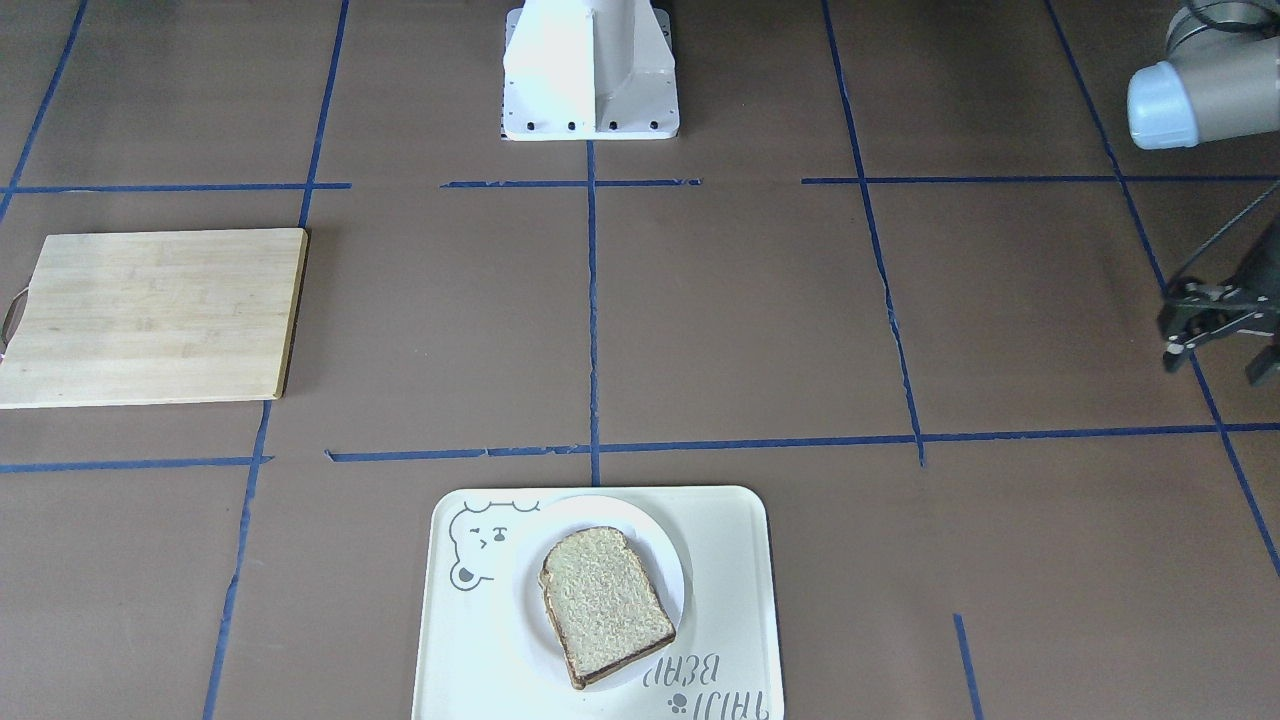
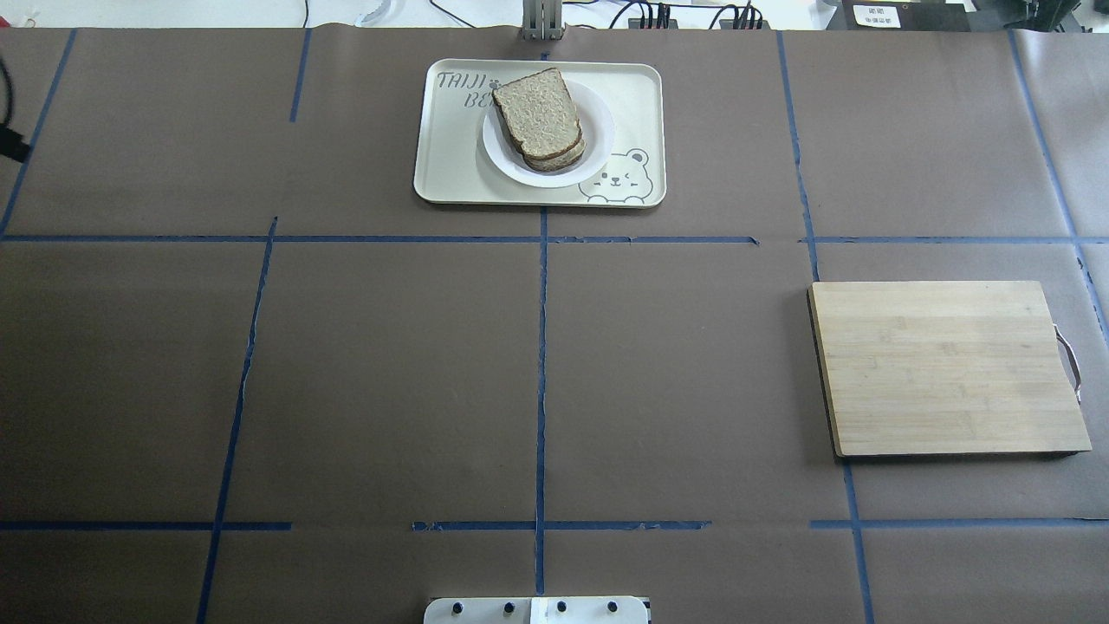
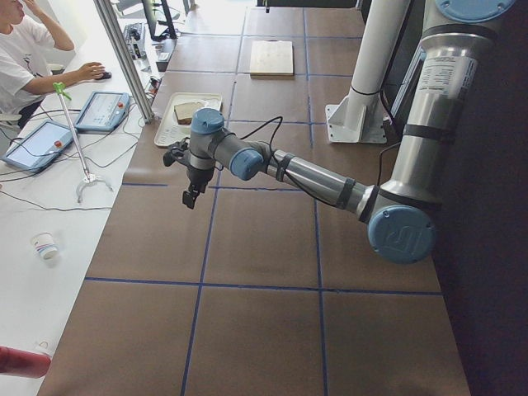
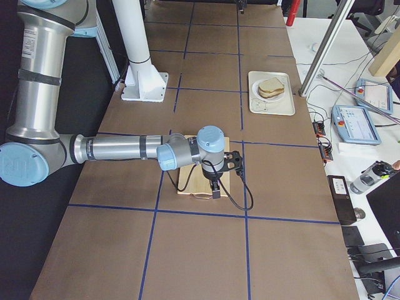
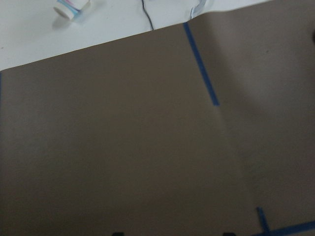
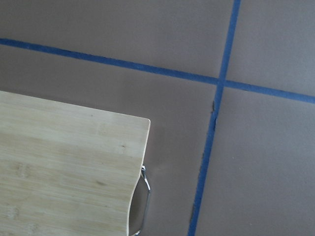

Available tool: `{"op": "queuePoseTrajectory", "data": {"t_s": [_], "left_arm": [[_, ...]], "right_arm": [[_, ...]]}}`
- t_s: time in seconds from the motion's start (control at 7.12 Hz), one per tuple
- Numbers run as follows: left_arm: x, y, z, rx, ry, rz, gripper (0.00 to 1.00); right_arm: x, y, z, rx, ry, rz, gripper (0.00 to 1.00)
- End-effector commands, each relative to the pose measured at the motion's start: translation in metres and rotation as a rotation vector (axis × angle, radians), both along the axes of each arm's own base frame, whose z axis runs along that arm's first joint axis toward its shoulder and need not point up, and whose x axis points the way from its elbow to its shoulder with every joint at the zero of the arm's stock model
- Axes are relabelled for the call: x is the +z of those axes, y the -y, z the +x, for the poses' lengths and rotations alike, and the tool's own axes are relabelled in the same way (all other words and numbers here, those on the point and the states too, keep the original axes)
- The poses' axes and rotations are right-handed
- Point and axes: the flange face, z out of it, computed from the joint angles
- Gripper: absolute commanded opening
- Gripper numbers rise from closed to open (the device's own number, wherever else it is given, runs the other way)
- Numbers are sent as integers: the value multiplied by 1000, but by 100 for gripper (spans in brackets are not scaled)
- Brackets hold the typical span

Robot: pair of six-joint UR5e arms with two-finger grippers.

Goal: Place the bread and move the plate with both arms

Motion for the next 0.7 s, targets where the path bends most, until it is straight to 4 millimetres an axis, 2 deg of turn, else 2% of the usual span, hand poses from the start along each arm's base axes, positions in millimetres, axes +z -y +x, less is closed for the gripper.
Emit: {"op": "queuePoseTrajectory", "data": {"t_s": [0.0, 0.14, 0.28, 0.42, 0.56], "left_arm": [[54, -32, -111, 143, 66, -134, 82], [76, -52, -139, 139, 59, -228, 87], [99, -88, -145, 113, -9, -289, 96], [126, -128, -135, 90, -139, -363, 98], [134, -138, -133, 77, -147, -358, 99]], "right_arm": [[14, -9, 21, -16, -5, -35, 99], [25, -10, 22, -17, -7, -60, 99], [33, -11, 26, -6, -7, -75, 99], [33, -11, 27, -4, -7, -75, 99], [31, -8, 27, -4, -7, -71, 99]]}}
